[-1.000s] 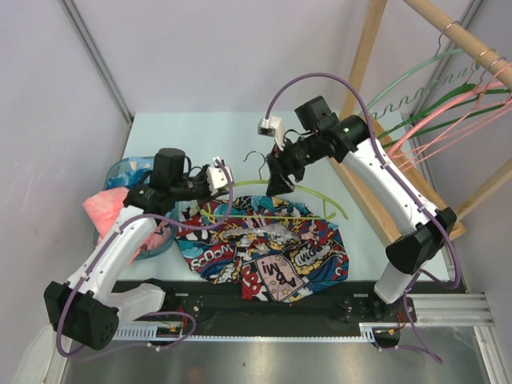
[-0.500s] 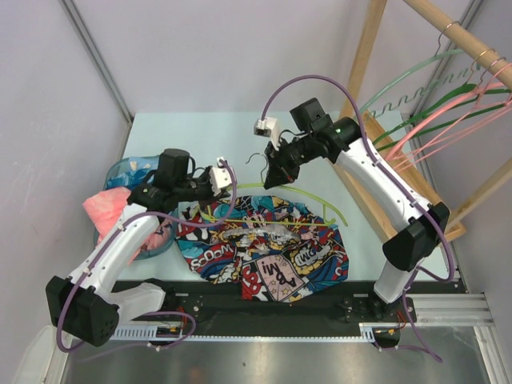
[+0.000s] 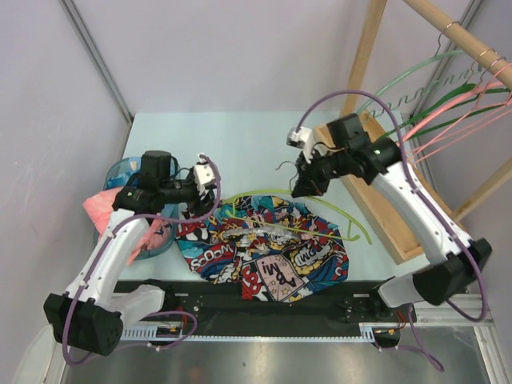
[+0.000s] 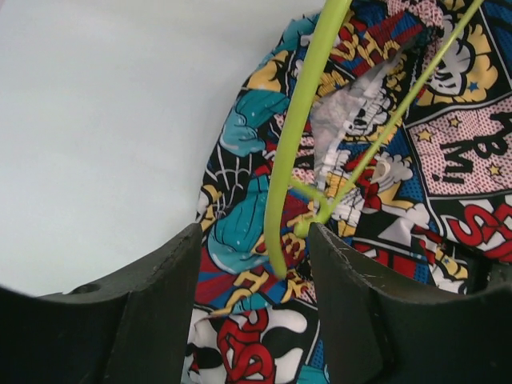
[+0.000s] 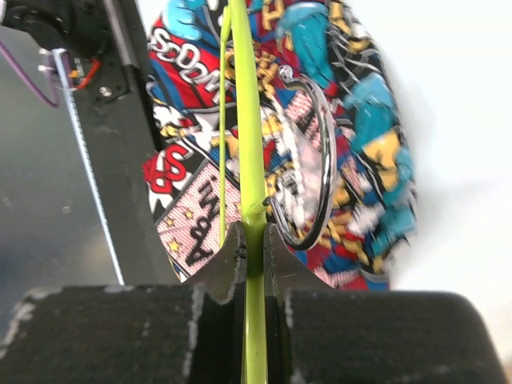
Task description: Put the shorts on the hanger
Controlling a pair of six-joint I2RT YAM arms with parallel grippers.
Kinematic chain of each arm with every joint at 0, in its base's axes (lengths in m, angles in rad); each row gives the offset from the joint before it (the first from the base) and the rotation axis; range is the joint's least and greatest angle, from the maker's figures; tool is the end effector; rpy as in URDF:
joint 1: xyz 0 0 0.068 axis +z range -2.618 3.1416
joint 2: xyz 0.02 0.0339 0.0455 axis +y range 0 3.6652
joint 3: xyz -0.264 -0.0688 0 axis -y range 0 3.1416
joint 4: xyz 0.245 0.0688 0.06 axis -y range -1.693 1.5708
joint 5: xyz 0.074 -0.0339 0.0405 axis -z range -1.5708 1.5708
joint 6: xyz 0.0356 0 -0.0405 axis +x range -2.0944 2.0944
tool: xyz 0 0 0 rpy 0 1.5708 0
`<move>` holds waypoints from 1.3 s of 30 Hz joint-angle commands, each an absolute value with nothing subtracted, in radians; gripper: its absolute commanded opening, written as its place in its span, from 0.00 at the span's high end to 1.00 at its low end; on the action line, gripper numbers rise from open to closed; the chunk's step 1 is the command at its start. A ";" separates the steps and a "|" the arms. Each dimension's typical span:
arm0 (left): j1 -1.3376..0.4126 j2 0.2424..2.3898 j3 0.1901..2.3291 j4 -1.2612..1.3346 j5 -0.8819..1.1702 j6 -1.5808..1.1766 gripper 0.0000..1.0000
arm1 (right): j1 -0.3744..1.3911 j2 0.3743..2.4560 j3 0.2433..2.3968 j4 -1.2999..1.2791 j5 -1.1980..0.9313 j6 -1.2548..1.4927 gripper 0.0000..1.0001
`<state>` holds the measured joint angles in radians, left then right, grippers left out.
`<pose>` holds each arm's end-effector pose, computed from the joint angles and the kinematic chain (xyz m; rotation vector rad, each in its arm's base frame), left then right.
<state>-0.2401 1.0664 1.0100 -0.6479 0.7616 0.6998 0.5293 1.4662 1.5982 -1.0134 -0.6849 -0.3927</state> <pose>0.2044 -0.0753 0.3261 1.2837 1.6780 -0.5909 0.2407 0.1669 0.3894 -1.3192 1.9776 0.8964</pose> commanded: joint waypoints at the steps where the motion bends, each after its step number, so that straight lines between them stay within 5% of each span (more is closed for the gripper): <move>1: -0.218 1.032 1.008 -0.762 0.833 0.771 0.39 | 0.497 1.323 1.560 -1.008 -0.650 -0.432 1.00; 13: -0.297 1.100 0.844 -0.752 0.700 0.891 0.41 | 0.535 1.157 1.456 -1.089 -0.505 -0.634 1.00; 27: -0.443 1.235 0.736 -0.522 0.516 0.683 0.42 | 0.603 1.083 1.358 -1.039 -0.462 -0.712 1.00; 36: -0.445 1.327 0.779 -0.483 0.439 0.638 0.62 | 0.632 1.080 1.260 -0.907 -0.425 -0.739 1.00; 39: -0.446 1.338 0.807 -0.511 0.445 0.643 0.79 | 0.634 1.078 1.229 -0.865 -0.408 -0.745 1.00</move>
